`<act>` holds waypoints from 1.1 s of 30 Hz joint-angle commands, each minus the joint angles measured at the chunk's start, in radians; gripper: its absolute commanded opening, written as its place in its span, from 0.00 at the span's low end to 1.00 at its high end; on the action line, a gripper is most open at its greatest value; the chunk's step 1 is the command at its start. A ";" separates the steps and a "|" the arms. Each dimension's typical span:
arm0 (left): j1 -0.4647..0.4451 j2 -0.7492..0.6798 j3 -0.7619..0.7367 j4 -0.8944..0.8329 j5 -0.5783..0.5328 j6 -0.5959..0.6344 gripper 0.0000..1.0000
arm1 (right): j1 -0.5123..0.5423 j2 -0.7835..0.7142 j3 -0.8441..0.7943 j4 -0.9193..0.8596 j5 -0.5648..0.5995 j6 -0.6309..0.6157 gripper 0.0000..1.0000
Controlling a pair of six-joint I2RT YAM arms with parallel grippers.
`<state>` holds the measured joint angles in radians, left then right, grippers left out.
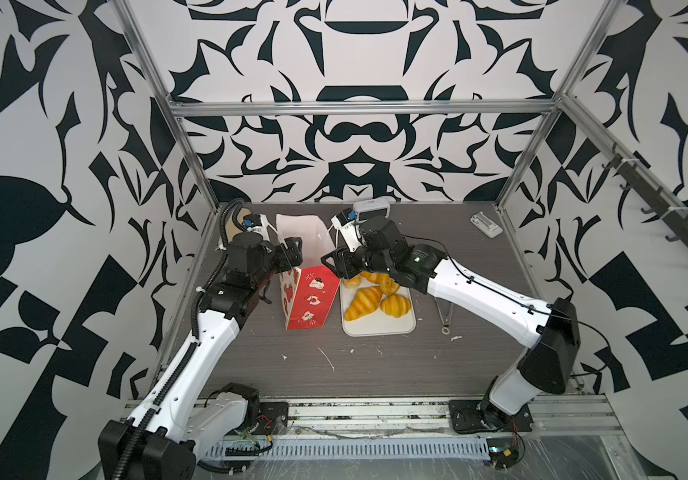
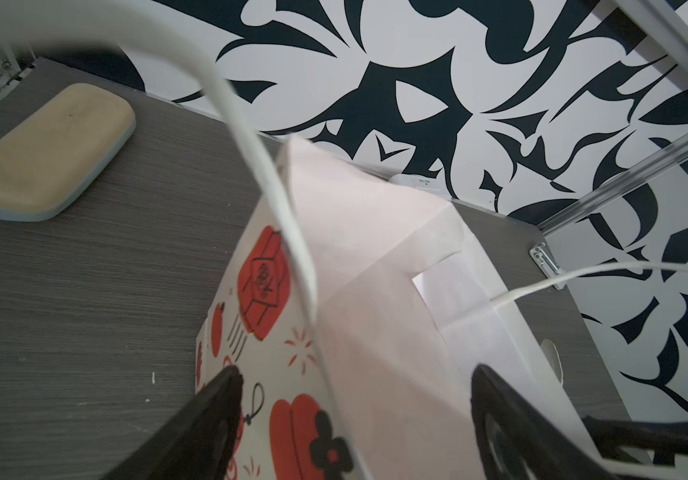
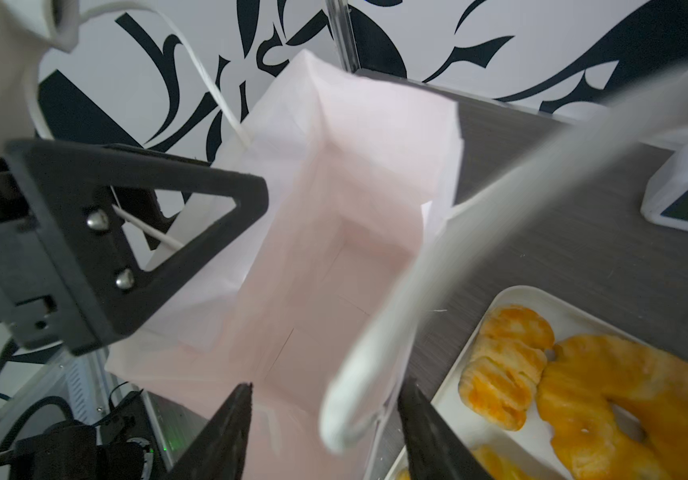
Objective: Take the fake bread out of the paper bag
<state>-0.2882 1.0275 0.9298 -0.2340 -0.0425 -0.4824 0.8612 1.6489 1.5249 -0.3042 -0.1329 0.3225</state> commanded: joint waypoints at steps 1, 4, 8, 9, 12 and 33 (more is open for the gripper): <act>0.003 -0.021 -0.016 0.021 0.015 -0.007 0.89 | 0.008 0.005 0.051 -0.019 0.051 -0.014 0.52; 0.003 -0.026 -0.022 0.022 0.014 -0.006 0.89 | 0.008 0.021 0.061 -0.032 0.096 -0.010 0.42; 0.004 -0.033 -0.028 0.022 0.015 -0.004 0.89 | 0.010 0.047 0.077 -0.045 0.108 -0.009 0.32; 0.004 -0.034 -0.029 0.024 0.014 -0.004 0.89 | 0.011 0.056 0.086 -0.052 0.116 -0.009 0.27; 0.004 -0.032 -0.028 0.030 0.021 -0.004 0.89 | 0.023 0.074 0.113 -0.075 0.149 -0.015 0.01; 0.004 -0.169 -0.005 0.117 0.002 -0.040 0.94 | 0.104 0.061 0.126 -0.041 0.473 -0.004 0.00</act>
<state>-0.2878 0.9089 0.9222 -0.1398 -0.0086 -0.5282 0.9596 1.7584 1.6497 -0.4000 0.2623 0.3046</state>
